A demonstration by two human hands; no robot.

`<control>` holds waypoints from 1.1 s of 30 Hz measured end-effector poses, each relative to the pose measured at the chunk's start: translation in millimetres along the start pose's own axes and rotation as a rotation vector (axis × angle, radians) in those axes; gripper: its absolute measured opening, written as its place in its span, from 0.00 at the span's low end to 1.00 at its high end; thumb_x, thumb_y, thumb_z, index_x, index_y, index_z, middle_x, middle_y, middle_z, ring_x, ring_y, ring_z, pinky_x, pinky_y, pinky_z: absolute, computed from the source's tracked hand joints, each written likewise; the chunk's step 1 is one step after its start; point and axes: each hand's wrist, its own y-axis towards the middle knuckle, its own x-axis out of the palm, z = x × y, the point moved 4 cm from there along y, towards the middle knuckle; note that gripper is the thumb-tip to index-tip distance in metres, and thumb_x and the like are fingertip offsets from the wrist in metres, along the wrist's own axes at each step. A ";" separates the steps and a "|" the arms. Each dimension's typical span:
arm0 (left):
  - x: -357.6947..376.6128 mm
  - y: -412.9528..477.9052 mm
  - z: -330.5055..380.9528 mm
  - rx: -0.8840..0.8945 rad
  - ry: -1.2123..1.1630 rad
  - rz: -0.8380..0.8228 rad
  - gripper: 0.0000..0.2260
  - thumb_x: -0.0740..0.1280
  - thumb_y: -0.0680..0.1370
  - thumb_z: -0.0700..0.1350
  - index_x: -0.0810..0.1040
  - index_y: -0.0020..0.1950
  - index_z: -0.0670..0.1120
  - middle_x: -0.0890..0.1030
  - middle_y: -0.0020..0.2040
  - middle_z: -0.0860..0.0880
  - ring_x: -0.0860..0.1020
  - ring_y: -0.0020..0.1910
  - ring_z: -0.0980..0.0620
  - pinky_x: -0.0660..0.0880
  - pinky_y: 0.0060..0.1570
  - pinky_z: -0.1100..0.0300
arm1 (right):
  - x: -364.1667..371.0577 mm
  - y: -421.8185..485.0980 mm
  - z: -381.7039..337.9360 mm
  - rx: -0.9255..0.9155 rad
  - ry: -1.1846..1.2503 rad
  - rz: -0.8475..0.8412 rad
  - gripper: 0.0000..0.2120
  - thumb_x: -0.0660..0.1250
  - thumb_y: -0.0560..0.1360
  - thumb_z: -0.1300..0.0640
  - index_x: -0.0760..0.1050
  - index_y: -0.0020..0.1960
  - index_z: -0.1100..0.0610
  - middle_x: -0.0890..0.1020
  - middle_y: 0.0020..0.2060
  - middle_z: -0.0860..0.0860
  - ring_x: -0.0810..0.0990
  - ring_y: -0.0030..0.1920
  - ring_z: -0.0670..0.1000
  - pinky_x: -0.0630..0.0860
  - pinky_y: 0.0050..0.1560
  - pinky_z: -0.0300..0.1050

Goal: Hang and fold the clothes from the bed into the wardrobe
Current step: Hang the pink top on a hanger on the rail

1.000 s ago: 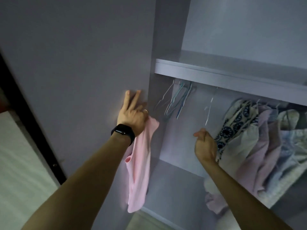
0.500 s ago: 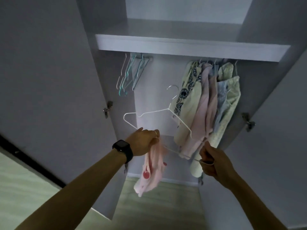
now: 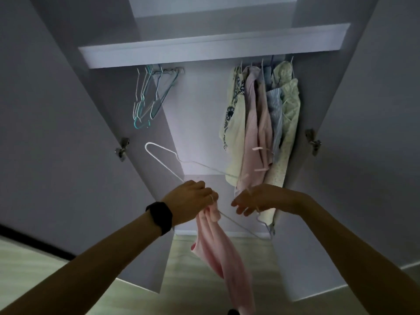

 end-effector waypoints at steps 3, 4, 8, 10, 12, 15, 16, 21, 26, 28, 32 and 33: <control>9.0 18.2 18.5 -0.023 -0.116 -0.098 0.13 0.73 0.73 0.37 0.82 0.57 0.47 0.82 0.48 0.51 0.77 0.42 0.51 0.75 0.43 0.58 | -9.9 13.2 -33.7 -0.195 0.212 0.116 0.23 0.68 0.76 0.36 0.84 0.55 0.55 0.86 0.42 0.51 0.85 0.43 0.53 0.81 0.49 0.47; 14.8 22.4 19.6 -0.067 -0.154 -0.141 0.14 0.68 0.77 0.36 0.80 0.61 0.47 0.82 0.53 0.50 0.77 0.48 0.49 0.74 0.48 0.57 | -14.8 17.8 -41.1 -0.219 0.314 0.171 0.22 0.66 0.77 0.37 0.85 0.50 0.56 0.82 0.35 0.51 0.82 0.35 0.51 0.81 0.40 0.45; 19.2 22.4 15.7 -0.227 -0.257 -0.059 0.12 0.64 0.81 0.37 0.80 0.63 0.44 0.80 0.61 0.46 0.77 0.61 0.45 0.73 0.61 0.54 | -27.5 32.9 -39.9 -0.214 0.450 0.330 0.21 0.60 0.83 0.45 0.82 0.40 0.55 0.67 0.24 0.45 0.62 0.22 0.43 0.59 0.23 0.35; 19.8 11.2 7.6 -0.439 -0.387 -0.006 0.11 0.63 0.83 0.43 0.78 0.65 0.46 0.79 0.65 0.49 0.75 0.65 0.49 0.72 0.66 0.55 | -33.1 32.1 -22.3 -0.135 0.488 0.517 0.19 0.59 0.84 0.47 0.78 0.39 0.55 0.69 0.25 0.46 0.65 0.23 0.44 0.60 0.24 0.36; 21.2 -1.8 -1.9 -0.754 -0.631 0.023 0.08 0.60 0.84 0.47 0.77 0.58 0.51 0.81 0.53 0.54 0.79 0.50 0.56 0.77 0.52 0.60 | -37.8 27.3 -2.3 -0.070 0.453 0.747 0.18 0.61 0.83 0.46 0.74 0.39 0.55 0.73 0.30 0.49 0.71 0.30 0.48 0.67 0.28 0.39; 20.7 -11.7 -22.9 -1.211 -0.884 0.125 0.07 0.62 0.83 0.52 0.76 0.49 0.52 0.79 0.42 0.58 0.78 0.40 0.59 0.71 0.36 0.68 | -23.2 26.0 16.4 -0.065 0.393 0.820 0.17 0.68 0.78 0.44 0.69 0.41 0.55 0.73 0.34 0.51 0.72 0.35 0.50 0.68 0.37 0.43; 20.9 -14.3 -28.3 -1.326 -0.971 0.145 0.08 0.64 0.82 0.52 0.78 0.48 0.50 0.80 0.43 0.56 0.79 0.43 0.56 0.74 0.39 0.66 | -12.5 27.7 18.3 -0.080 0.375 0.790 0.18 0.71 0.76 0.44 0.68 0.41 0.55 0.72 0.33 0.50 0.71 0.33 0.48 0.68 0.37 0.42; 17.6 -3.5 -32.6 -1.523 -1.666 0.376 0.07 0.68 0.79 0.39 0.77 0.50 0.35 0.86 0.44 0.41 0.86 0.42 0.41 0.83 0.37 0.56 | 36.4 41.8 1.5 -0.241 0.224 0.652 0.13 0.77 0.70 0.44 0.76 0.46 0.49 0.82 0.41 0.39 0.81 0.43 0.37 0.75 0.46 0.31; 8.0 6.7 -34.2 -1.476 -1.392 0.305 0.09 0.67 0.80 0.44 0.82 0.48 0.37 0.85 0.40 0.48 0.84 0.39 0.51 0.78 0.32 0.65 | 58.5 70.8 -18.0 -0.265 0.279 0.631 0.16 0.74 0.74 0.47 0.78 0.59 0.52 0.84 0.51 0.44 0.82 0.49 0.39 0.79 0.54 0.41; 1.7 9.0 -43.0 -1.435 -1.304 0.330 0.10 0.69 0.78 0.46 0.83 0.46 0.40 0.84 0.42 0.47 0.81 0.40 0.53 0.73 0.29 0.71 | 48.0 74.9 -21.6 -0.295 0.277 0.794 0.15 0.75 0.74 0.47 0.78 0.56 0.53 0.84 0.44 0.40 0.81 0.42 0.34 0.76 0.42 0.29; -15.5 14.7 -53.9 -1.361 -1.311 0.362 0.11 0.71 0.77 0.48 0.82 0.46 0.39 0.86 0.45 0.48 0.83 0.44 0.53 0.73 0.35 0.67 | 36.6 80.6 -23.6 -0.233 0.143 0.826 0.20 0.73 0.74 0.42 0.75 0.63 0.48 0.79 0.47 0.38 0.79 0.45 0.39 0.69 0.43 0.28; -18.1 16.1 -54.8 -1.334 -1.326 0.359 0.10 0.71 0.77 0.47 0.80 0.46 0.40 0.86 0.44 0.48 0.84 0.43 0.54 0.74 0.35 0.66 | 35.2 83.5 -21.8 -0.221 0.115 0.799 0.19 0.72 0.76 0.44 0.77 0.63 0.50 0.80 0.47 0.40 0.80 0.47 0.43 0.68 0.43 0.26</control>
